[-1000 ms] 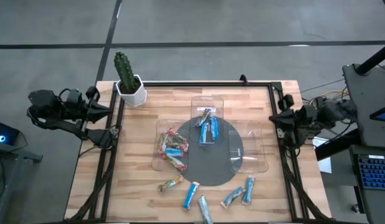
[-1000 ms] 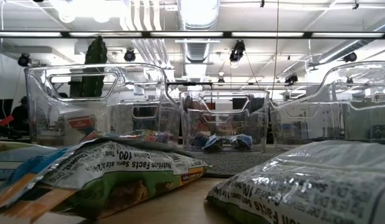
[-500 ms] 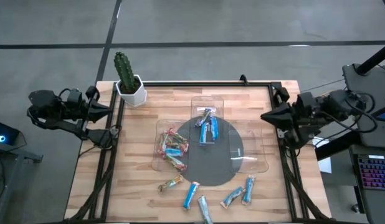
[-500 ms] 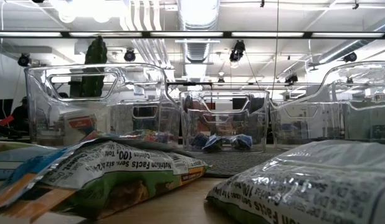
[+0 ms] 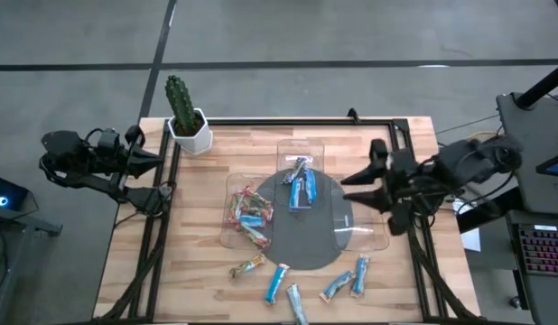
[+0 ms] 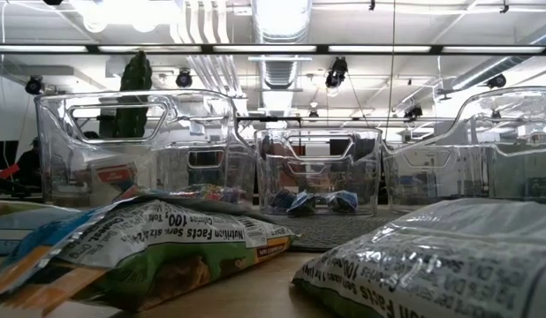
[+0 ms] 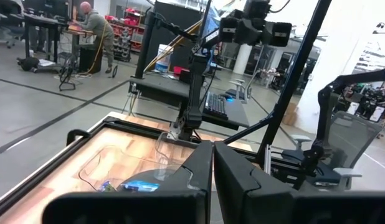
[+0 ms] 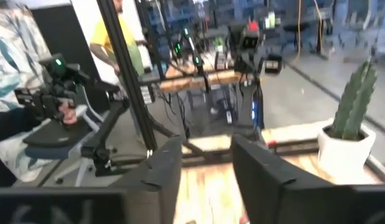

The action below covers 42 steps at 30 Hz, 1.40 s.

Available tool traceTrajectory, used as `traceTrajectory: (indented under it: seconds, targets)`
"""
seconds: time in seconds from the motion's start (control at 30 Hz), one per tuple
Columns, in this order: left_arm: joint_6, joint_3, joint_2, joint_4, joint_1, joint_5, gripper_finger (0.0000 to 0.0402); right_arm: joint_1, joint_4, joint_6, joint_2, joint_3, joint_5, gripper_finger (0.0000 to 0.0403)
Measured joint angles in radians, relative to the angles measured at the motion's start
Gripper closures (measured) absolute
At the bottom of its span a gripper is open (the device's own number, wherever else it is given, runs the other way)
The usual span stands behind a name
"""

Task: Pick and place Granola Bars by type
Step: Put the yellow granola bar into the right transparent bin

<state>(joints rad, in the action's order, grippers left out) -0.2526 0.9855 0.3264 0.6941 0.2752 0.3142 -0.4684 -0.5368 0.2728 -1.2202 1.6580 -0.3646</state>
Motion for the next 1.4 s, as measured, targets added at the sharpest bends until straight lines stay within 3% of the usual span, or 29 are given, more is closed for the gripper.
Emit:
traceTrajectory:
  seconds: [0.3, 0.57, 0.9, 1.4]
  targets:
    - [-0.012, 0.0, 0.0, 0.0, 0.0, -0.006, 0.0402, 0.0, -0.139, 0.115, -0.159, 0.125, -0.002, 0.0157]
    - [-0.014, 0.0, 0.0, 0.026, 0.0, -0.006, 0.0402, 0.0, -0.231, 0.128, -0.276, 0.239, 0.02, 0.0095]
    - [-0.021, 0.0, 0.0, 0.057, 0.0, -0.006, 0.0402, 0.0, -0.446, 0.176, -0.446, 0.403, 0.085, 0.0091]
    - [-0.021, -0.001, 0.0, 0.058, 0.0, -0.006, 0.0402, -0.001, -0.627, 0.068, -0.634, 0.544, 0.131, 0.0097]
